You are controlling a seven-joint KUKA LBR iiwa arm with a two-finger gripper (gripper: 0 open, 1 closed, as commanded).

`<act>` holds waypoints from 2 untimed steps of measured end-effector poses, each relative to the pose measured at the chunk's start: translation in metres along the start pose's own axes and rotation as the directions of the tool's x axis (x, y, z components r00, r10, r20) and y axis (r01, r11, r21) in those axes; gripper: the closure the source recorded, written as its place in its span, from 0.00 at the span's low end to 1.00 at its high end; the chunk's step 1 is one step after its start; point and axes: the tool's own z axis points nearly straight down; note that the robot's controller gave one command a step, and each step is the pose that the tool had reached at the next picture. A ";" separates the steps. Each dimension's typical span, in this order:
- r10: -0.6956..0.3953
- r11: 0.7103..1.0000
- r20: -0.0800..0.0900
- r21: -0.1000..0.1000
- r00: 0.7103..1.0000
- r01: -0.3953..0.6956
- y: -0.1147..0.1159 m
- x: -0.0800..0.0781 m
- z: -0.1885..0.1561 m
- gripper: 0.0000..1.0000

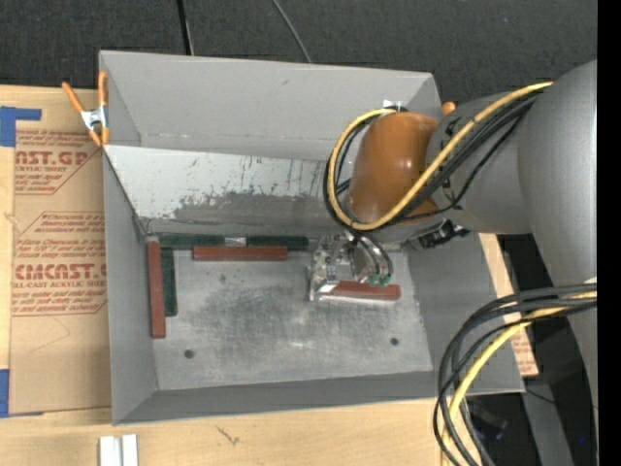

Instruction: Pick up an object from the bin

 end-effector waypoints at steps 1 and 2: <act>0.000 1.000 0.000 0.000 1.000 0.000 0.000 0.000 0.000 1.00; 0.001 1.000 -0.006 0.000 1.000 -0.001 0.000 0.002 -0.004 1.00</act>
Offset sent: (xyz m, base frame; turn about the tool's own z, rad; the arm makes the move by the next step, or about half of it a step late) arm -0.0117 -0.0104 0.1964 0.0484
